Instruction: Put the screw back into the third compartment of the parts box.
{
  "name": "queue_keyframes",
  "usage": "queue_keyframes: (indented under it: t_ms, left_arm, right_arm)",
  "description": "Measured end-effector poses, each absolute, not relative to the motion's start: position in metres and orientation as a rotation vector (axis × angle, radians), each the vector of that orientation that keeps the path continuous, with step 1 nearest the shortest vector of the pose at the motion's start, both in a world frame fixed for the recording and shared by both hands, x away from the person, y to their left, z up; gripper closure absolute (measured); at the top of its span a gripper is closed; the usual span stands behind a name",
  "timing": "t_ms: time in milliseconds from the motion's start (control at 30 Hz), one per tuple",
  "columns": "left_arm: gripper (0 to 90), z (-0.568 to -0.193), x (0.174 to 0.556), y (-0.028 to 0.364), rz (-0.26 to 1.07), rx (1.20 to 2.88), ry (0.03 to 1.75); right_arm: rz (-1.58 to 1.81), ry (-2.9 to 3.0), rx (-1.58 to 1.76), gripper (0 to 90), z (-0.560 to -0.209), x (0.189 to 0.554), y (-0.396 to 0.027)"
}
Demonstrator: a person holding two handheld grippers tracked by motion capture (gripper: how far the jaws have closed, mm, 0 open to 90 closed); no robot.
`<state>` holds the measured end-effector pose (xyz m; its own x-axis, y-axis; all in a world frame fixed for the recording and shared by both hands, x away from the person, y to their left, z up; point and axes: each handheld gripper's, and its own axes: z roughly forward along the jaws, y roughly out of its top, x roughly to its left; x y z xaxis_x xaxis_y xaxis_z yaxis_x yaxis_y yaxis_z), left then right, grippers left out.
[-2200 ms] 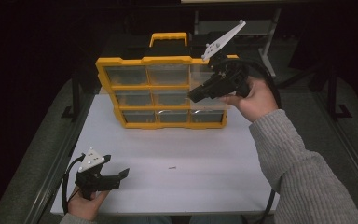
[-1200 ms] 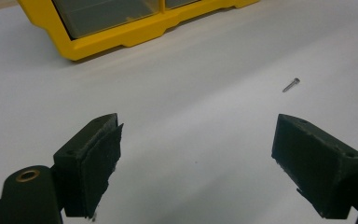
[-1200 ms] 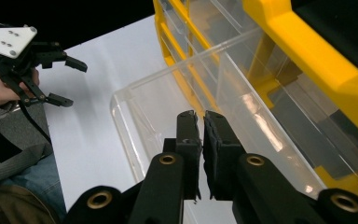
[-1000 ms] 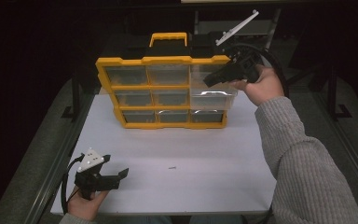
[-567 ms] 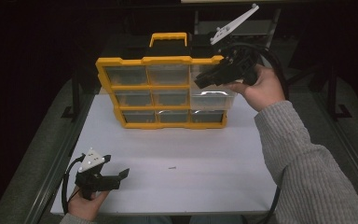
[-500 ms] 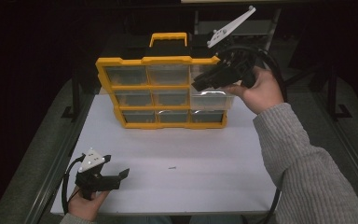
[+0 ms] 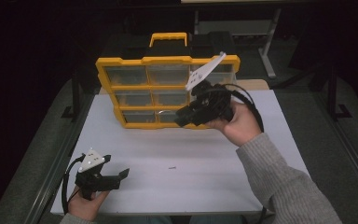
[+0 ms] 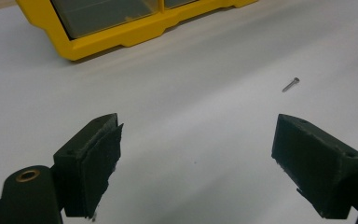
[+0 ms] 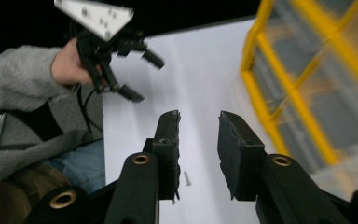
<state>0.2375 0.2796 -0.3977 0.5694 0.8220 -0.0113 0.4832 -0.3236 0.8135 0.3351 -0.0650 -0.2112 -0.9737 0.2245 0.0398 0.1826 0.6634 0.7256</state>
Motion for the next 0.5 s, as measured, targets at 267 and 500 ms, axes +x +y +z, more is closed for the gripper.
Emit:
queue_keyframes:
  t_ms: [267, 500]
  left_arm:
    - [14.8, -0.398, 0.238, 0.28, 0.53, 1.982, 1.039]
    - [14.8, -0.398, 0.238, 0.281, 0.529, 1.998, 1.036]
  right_arm:
    - [1.182, 2.907, 0.363, 65.8, -0.276, 0.334, -0.042]
    - [1.148, 2.974, 0.394, 65.7, -0.326, 0.335, -0.029]
